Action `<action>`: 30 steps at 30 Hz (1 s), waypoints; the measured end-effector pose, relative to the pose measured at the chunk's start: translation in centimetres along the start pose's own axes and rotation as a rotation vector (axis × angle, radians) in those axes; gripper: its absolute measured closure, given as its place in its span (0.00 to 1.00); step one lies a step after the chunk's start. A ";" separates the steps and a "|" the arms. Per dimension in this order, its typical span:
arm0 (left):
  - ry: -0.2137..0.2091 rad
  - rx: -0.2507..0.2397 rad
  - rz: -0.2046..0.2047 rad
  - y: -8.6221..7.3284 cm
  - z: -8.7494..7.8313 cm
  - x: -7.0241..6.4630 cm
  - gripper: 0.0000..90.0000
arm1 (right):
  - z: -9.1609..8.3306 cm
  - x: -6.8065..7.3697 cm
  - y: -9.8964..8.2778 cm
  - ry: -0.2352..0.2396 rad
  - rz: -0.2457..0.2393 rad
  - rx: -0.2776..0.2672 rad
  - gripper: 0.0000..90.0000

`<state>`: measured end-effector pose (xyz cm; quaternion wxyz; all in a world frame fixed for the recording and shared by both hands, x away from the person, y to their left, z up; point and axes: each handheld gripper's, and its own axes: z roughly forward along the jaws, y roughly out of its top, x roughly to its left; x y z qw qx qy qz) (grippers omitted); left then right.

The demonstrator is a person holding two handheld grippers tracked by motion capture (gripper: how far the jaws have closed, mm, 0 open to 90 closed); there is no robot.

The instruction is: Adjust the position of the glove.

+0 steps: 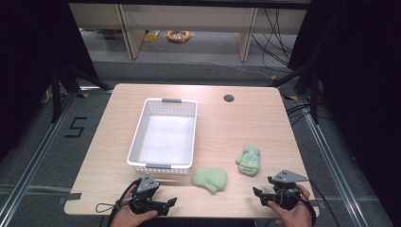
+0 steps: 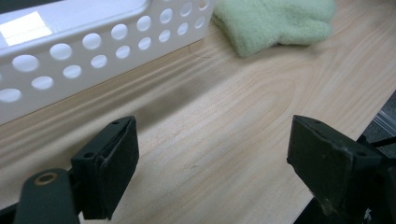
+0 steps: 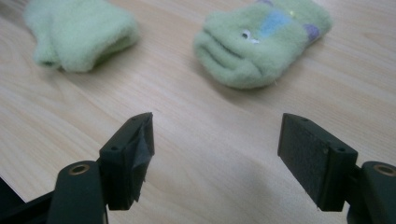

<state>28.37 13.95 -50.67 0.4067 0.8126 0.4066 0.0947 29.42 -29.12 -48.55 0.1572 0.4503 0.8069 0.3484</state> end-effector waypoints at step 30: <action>-0.005 -0.001 -0.005 0.0 0.1 -0.2 0.18 | 0.8 3.5 3.4 0.142 -0.088 -0.085 0.55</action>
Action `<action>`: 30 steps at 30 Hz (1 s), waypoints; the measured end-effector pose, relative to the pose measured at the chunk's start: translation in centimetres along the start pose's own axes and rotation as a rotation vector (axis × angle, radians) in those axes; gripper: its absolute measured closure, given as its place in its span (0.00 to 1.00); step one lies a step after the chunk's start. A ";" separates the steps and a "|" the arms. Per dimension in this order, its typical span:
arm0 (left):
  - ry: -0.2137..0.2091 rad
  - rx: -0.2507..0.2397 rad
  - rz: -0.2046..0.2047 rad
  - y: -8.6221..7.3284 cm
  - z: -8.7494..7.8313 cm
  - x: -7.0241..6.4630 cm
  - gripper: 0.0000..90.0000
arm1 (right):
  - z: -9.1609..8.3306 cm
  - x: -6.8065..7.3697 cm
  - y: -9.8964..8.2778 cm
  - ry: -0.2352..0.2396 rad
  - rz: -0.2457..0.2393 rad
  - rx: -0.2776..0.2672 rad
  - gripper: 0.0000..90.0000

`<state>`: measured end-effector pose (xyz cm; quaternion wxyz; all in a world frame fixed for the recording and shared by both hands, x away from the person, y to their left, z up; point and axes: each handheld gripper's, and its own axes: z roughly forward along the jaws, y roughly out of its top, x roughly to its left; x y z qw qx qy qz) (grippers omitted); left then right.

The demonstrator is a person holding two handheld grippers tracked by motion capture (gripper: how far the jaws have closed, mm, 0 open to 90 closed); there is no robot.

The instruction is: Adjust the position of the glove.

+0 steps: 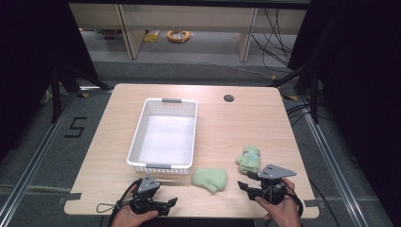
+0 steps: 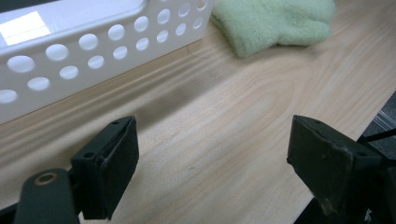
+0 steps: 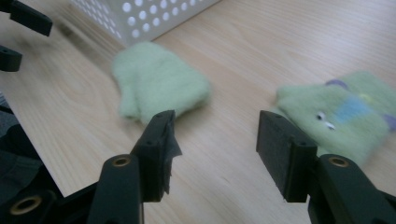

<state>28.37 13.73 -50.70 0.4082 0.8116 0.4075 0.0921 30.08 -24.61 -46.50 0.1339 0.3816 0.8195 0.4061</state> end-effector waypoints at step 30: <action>-0.003 0.008 0.005 0.1 -0.1 0.1 0.18 | 8.3 3.2 4.7 0.108 -0.198 0.134 0.72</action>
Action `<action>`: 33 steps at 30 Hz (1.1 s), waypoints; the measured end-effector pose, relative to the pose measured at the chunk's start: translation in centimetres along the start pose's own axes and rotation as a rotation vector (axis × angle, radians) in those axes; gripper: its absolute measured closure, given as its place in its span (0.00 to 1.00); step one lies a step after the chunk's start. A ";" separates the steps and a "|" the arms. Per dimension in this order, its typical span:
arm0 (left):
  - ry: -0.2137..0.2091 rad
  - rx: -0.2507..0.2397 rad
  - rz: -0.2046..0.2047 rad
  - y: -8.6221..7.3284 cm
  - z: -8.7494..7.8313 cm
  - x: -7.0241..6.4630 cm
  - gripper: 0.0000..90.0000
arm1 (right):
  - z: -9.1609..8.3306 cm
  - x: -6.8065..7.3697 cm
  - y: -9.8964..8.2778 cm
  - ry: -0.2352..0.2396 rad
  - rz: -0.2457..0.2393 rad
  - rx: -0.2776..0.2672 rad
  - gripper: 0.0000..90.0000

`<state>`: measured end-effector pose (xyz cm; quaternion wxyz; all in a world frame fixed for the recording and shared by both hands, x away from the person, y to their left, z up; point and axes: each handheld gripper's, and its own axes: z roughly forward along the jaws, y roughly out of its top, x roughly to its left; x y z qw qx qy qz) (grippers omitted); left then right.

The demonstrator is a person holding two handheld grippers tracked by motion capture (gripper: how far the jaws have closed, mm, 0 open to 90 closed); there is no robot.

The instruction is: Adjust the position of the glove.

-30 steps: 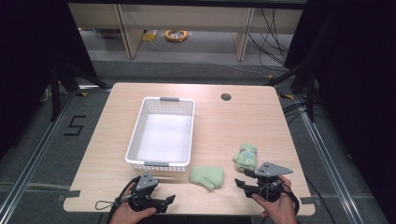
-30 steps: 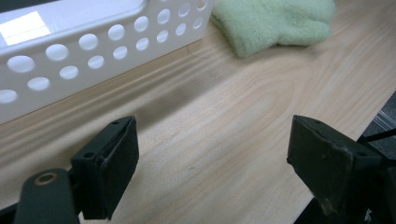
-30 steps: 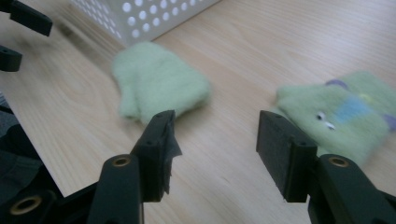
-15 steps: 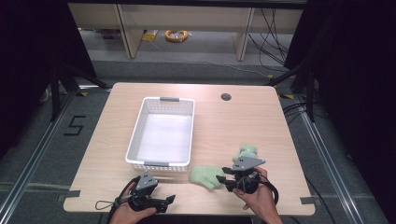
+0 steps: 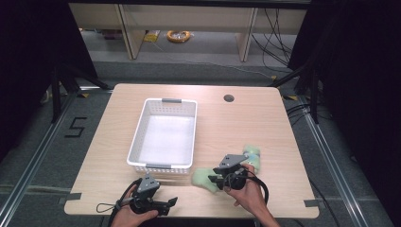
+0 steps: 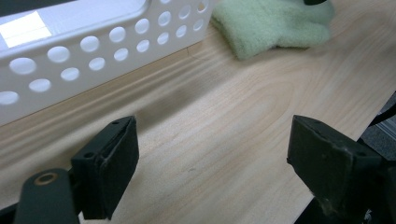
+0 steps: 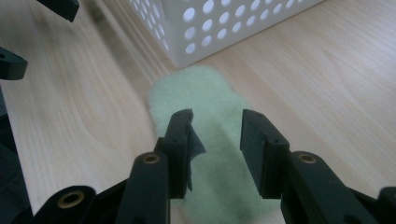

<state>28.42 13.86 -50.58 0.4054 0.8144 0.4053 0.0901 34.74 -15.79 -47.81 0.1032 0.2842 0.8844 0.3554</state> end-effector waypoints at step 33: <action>0.008 -0.007 0.002 0.0 -0.1 0.1 0.18 | -1.5 -1.2 -0.6 0.091 -0.089 -0.029 0.98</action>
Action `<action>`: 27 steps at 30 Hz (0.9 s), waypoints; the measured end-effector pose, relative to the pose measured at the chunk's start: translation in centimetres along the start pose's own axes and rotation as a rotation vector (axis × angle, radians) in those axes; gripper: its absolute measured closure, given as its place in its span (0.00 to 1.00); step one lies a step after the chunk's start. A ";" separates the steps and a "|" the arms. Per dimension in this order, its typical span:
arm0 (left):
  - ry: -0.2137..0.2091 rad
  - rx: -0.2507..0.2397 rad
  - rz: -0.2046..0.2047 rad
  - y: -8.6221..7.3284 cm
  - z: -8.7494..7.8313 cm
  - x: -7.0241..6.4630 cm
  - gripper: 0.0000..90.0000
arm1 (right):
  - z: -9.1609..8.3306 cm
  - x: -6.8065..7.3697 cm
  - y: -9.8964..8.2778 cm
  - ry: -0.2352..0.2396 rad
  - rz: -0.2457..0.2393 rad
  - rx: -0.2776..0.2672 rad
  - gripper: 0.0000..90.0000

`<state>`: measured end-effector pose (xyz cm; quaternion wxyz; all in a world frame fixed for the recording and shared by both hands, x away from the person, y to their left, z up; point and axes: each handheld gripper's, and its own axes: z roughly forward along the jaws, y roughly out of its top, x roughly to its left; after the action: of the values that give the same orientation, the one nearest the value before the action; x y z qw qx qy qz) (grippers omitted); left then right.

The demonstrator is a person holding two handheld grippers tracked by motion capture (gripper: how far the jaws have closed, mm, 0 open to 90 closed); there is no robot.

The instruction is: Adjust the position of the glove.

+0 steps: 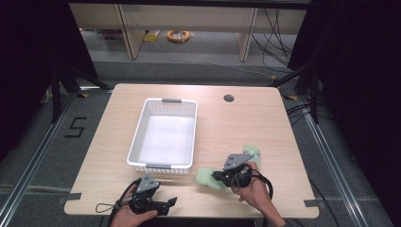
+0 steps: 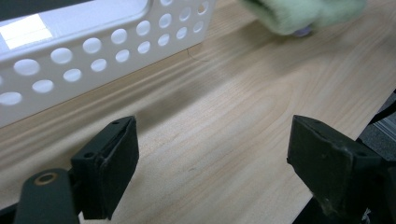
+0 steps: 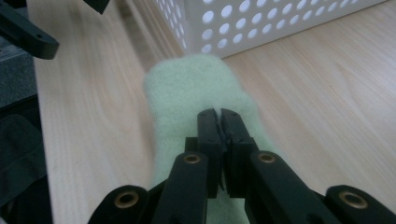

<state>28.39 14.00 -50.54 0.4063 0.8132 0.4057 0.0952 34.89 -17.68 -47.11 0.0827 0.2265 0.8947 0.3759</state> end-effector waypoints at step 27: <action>-0.004 0.002 -0.004 -0.1 0.1 -0.1 0.18 | -1.2 -0.2 -4.4 0.099 -0.067 0.067 0.91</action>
<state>28.35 13.90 -50.64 0.4066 0.8129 0.4068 0.0922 33.12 -21.24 -49.40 0.0432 0.1800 0.9170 0.3534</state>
